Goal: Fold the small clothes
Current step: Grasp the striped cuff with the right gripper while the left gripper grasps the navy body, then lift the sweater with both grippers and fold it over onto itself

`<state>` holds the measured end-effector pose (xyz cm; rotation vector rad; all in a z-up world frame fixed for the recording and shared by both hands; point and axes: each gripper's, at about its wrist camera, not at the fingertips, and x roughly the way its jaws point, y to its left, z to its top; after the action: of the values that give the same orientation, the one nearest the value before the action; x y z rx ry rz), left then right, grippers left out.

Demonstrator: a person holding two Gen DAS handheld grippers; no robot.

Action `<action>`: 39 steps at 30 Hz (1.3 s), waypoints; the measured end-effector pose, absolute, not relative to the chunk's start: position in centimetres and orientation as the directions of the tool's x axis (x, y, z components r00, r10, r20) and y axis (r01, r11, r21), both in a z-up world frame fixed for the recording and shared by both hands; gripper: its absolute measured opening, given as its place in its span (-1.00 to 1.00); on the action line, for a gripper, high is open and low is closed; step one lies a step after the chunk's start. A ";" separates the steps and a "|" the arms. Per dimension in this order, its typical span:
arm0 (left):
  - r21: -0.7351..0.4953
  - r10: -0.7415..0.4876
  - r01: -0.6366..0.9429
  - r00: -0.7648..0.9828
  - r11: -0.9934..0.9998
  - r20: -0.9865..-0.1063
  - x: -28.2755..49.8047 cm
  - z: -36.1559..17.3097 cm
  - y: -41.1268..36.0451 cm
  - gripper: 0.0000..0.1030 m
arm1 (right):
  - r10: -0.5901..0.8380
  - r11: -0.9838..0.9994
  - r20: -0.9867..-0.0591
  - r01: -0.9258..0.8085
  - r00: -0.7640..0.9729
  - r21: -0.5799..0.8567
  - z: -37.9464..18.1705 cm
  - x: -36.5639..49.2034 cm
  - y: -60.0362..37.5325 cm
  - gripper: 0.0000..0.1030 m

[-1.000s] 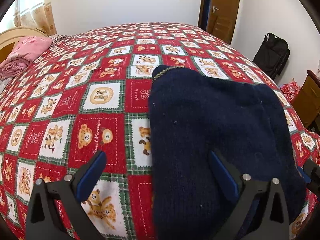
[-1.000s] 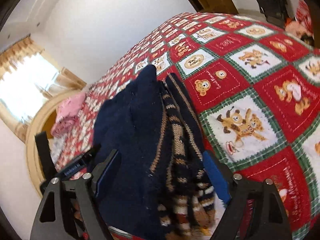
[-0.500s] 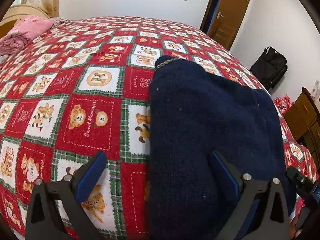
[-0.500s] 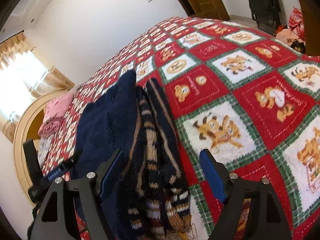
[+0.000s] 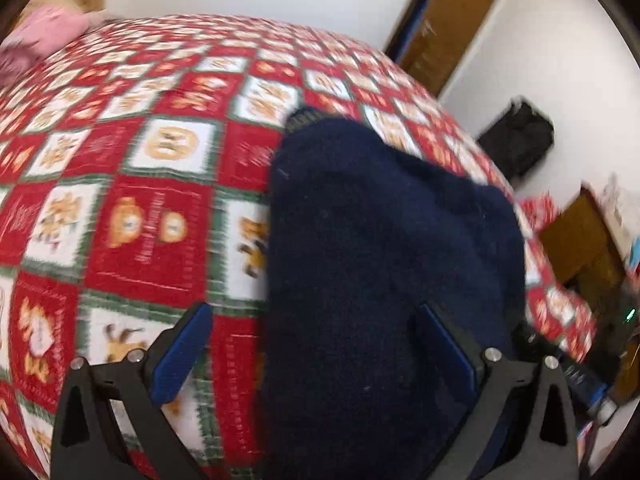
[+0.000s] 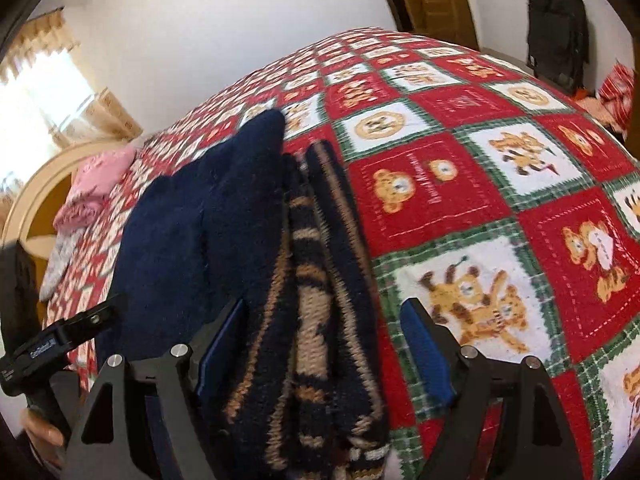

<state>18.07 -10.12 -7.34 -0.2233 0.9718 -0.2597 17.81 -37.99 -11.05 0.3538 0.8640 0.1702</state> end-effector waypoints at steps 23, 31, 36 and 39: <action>-0.389 -0.435 0.202 0.512 0.899 -0.741 18.2 -8.3 -11.1 0.77 | 0.354 0.909 -0.665 -0.073 0.657 0.411 -11.4 16.8 -36.7 0.04; -0.329 -0.396 0.222 0.565 0.918 -0.724 17.4 -7.2 -11.2 0.22 | 0.255 0.956 -0.645 -0.090 0.720 0.278 -10.2 15.3 -34.7 -0.20; -0.314 -0.383 0.221 0.595 0.923 -0.707 17.4 -7.4 -11.2 0.17 | 0.237 0.963 -0.645 -0.085 0.727 0.257 -10.3 15.0 -34.4 -0.20; -0.388 -0.409 0.164 0.567 0.907 -0.715 18.2 -8.2 -10.0 0.53 | 0.289 0.934 -0.641 -0.062 0.711 0.352 -11.0 15.3 -35.7 -0.11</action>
<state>18.21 -10.02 -8.18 -0.2932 0.9098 -0.3423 15.29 -35.72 -10.99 0.3177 0.7575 0.1983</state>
